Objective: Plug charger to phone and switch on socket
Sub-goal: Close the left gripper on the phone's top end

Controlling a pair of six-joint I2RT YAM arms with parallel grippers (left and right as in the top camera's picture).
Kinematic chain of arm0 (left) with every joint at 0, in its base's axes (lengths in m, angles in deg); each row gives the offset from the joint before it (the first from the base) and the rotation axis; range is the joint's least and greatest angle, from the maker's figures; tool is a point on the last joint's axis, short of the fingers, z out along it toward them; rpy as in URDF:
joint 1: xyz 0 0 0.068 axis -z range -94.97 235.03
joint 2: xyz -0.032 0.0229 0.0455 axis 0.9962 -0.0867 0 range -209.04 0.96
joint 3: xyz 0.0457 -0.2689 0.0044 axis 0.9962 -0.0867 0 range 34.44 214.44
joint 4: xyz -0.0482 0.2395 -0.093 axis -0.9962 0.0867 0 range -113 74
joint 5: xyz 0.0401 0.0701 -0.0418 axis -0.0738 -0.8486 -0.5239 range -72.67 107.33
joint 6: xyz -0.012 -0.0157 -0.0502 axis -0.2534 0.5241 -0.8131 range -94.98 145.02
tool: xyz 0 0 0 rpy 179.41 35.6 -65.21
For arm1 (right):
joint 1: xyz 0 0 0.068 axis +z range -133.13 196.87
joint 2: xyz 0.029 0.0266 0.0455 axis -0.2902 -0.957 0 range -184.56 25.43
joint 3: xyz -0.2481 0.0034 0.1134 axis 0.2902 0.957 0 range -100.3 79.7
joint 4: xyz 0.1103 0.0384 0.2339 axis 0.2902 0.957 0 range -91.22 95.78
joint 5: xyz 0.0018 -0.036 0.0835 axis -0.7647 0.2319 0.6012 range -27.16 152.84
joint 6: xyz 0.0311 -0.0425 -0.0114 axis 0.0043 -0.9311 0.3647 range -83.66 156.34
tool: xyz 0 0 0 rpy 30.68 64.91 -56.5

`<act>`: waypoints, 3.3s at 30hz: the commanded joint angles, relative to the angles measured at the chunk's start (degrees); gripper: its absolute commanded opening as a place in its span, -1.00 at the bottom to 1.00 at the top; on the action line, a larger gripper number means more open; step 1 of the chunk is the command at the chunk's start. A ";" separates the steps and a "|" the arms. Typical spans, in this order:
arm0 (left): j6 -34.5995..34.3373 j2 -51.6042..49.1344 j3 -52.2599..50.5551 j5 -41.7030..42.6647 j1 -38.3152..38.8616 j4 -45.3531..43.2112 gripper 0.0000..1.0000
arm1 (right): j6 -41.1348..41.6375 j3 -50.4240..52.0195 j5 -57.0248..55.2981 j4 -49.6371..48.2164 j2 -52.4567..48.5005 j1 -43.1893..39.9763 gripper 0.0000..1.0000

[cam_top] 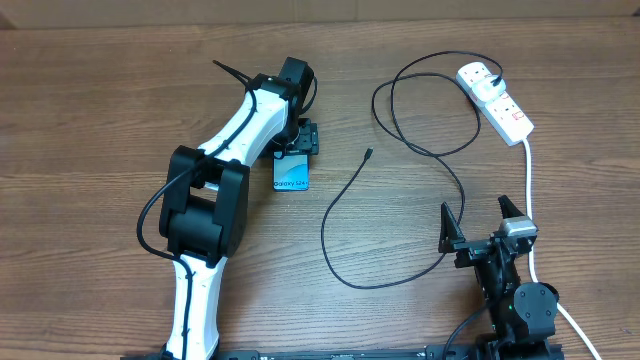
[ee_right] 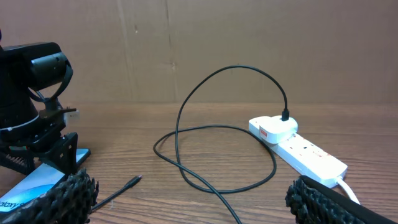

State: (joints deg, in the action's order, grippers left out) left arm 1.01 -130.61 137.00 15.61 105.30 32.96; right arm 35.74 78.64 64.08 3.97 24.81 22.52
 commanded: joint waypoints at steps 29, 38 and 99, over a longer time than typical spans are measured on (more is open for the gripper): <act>0.20 -3.15 -3.19 -1.46 0.20 0.92 0.56 | 0.37 0.59 -0.11 -0.35 0.46 -0.20 1.00; 0.20 -3.15 -3.19 -1.46 0.20 0.92 0.57 | 0.37 0.59 -0.11 -0.35 0.46 -0.20 1.00; -2.25 -2.89 8.31 5.99 -0.44 10.86 0.37 | 0.37 0.59 -0.11 -0.35 0.46 -0.20 1.00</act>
State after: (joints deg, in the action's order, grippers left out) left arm -0.11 -132.94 142.73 18.85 105.17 43.37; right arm 35.74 78.64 64.08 3.97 24.81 22.52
